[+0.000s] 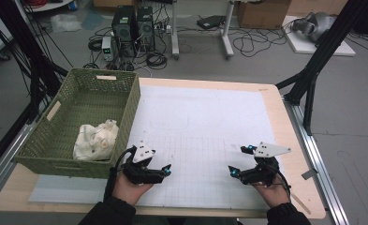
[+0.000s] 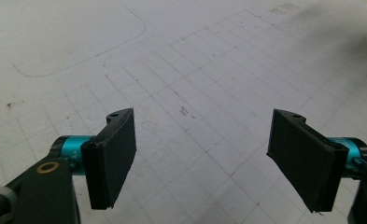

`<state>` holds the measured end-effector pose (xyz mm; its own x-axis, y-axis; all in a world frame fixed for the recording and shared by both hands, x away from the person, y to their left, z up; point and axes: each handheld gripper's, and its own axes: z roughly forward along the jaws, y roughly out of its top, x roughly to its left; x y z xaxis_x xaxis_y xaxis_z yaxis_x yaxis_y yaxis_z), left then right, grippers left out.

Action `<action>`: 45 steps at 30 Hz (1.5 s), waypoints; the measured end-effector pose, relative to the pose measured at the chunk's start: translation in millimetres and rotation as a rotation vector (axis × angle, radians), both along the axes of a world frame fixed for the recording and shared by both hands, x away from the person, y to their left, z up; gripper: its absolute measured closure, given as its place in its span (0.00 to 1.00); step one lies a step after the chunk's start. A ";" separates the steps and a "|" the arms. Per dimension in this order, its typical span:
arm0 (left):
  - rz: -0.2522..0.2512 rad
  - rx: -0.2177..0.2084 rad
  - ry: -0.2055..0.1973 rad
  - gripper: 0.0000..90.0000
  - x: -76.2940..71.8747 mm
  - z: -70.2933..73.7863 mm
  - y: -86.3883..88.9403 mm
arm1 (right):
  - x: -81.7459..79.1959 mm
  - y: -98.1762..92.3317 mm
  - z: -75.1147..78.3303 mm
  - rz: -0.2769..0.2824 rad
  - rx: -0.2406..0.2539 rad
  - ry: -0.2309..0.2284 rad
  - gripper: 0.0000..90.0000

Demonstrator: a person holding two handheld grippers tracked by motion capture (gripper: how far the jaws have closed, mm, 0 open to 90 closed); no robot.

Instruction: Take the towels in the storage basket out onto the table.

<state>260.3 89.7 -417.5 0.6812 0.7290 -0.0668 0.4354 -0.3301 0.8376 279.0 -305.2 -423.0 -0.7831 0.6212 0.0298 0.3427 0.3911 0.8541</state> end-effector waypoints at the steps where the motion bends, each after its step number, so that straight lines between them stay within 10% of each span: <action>1: 0.000 0.000 0.000 0.27 0.0 0.0 0.0 | 0.2 -0.1 -0.2 0.001 0.001 -0.001 0.10; 45: -0.065 -0.064 0.049 0.32 3.1 7.0 -11.8 | -3.7 -4.0 -0.5 -0.011 0.016 -0.001 0.10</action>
